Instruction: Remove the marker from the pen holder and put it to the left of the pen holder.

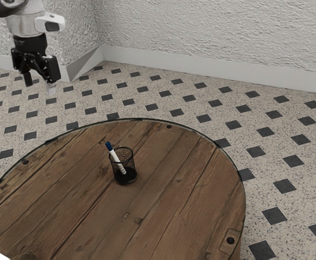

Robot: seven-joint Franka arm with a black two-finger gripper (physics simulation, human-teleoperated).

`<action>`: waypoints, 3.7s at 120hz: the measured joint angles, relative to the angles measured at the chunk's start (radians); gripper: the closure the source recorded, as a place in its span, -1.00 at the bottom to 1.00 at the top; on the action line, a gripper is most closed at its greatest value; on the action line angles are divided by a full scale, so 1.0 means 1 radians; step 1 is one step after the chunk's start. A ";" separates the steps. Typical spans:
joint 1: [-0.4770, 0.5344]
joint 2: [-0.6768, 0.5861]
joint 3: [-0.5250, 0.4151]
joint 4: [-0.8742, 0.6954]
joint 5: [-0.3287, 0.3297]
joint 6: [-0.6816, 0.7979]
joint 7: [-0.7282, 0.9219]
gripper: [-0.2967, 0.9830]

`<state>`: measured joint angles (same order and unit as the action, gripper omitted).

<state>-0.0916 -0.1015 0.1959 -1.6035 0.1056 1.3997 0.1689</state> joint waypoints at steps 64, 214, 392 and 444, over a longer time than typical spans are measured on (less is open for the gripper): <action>-0.081 0.119 -0.018 -0.364 -0.088 0.436 -0.127 -0.54; -0.034 0.422 -0.012 -0.248 -0.190 0.808 -0.146 0.25; 0.182 0.403 0.013 -0.236 -0.137 0.714 -0.039 0.69; 0.182 0.413 0.013 -0.236 -0.175 0.726 0.000 0.27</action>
<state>0.0904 0.3117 0.2086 -1.8397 -0.0690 2.1256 0.1684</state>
